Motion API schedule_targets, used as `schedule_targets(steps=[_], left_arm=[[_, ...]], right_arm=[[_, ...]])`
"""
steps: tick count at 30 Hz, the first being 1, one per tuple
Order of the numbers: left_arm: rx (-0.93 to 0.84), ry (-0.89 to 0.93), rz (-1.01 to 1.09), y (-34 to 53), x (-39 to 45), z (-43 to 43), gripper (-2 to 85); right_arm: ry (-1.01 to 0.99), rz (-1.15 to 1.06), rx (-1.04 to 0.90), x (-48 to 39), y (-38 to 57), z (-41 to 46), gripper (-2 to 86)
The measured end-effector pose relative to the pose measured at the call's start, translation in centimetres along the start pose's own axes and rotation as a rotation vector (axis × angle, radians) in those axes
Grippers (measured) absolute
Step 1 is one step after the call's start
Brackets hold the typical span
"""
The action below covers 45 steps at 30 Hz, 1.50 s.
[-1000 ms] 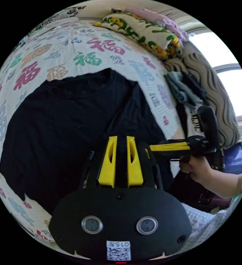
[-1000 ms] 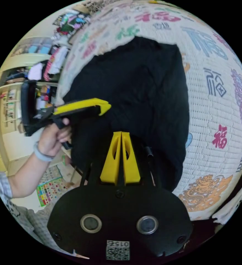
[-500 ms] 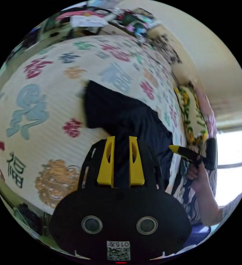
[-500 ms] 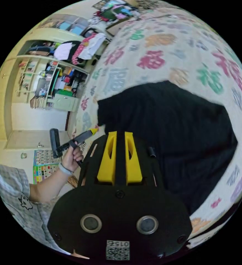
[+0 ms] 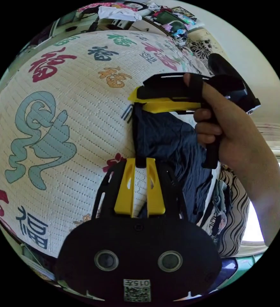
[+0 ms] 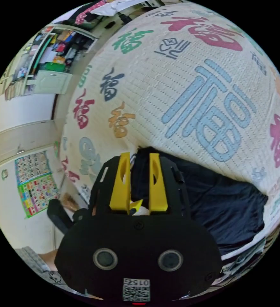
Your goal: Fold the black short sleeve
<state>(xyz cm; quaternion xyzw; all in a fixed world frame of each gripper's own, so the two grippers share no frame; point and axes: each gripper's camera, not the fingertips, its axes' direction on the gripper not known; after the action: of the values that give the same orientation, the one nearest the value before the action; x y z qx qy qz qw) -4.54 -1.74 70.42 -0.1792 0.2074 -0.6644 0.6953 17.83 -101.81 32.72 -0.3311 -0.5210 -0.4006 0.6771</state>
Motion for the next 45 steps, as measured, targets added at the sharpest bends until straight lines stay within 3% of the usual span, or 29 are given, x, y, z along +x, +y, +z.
schedule_targets(steps=[3,8,15,21,23,26,29,31,34,38,40,45], left_arm=[[0.036,0.029,0.004,0.9,-0.6,-1.2,0.8],[0.132,-0.013,0.128,2.6,1.5,-4.8,-0.6],[0.213,-0.002,0.532,7.5,11.7,-7.2,0.0],[-0.108,0.006,0.595,12.7,16.6,0.5,5.2],[-0.103,0.007,0.588,13.5,17.4,0.9,5.8],[-0.023,0.003,0.59,13.6,18.9,0.3,5.9],[0.012,-0.131,0.595,12.4,20.0,1.1,5.8],[-0.033,-0.204,0.59,11.4,20.1,2.6,5.7],[-0.145,-0.301,0.608,11.3,20.2,4.9,5.7],[-0.194,-0.339,0.718,11.7,22.0,5.0,7.2],[-0.254,-0.293,0.775,10.4,24.0,4.2,9.0],[-0.121,-0.232,0.888,3.4,28.9,2.6,10.5]], right_arm=[[0.08,0.003,0.002,-0.2,-0.6,-0.3,1.6],[-0.136,0.012,0.238,2.1,3.8,-6.4,0.1],[-0.306,0.181,0.563,9.6,18.8,-14.2,1.1],[-0.248,0.422,0.468,16.7,27.7,-10.9,6.2],[-0.181,0.488,0.449,18.3,29.3,-10.6,8.4],[-0.153,0.424,0.544,18.3,30.1,-12.1,8.2],[-0.242,0.292,0.567,17.7,28.4,-12.5,7.8],[-0.275,0.215,0.497,17.2,26.4,-11.7,7.2],[-0.135,0.253,0.345,17.5,24.2,-8.8,3.2],[-0.331,0.243,0.387,20.1,27.0,-9.6,5.5],[-0.238,0.213,0.434,20.5,29.1,-12.0,6.3],[0.046,0.198,0.515,23.9,32.9,-18.7,9.2]])
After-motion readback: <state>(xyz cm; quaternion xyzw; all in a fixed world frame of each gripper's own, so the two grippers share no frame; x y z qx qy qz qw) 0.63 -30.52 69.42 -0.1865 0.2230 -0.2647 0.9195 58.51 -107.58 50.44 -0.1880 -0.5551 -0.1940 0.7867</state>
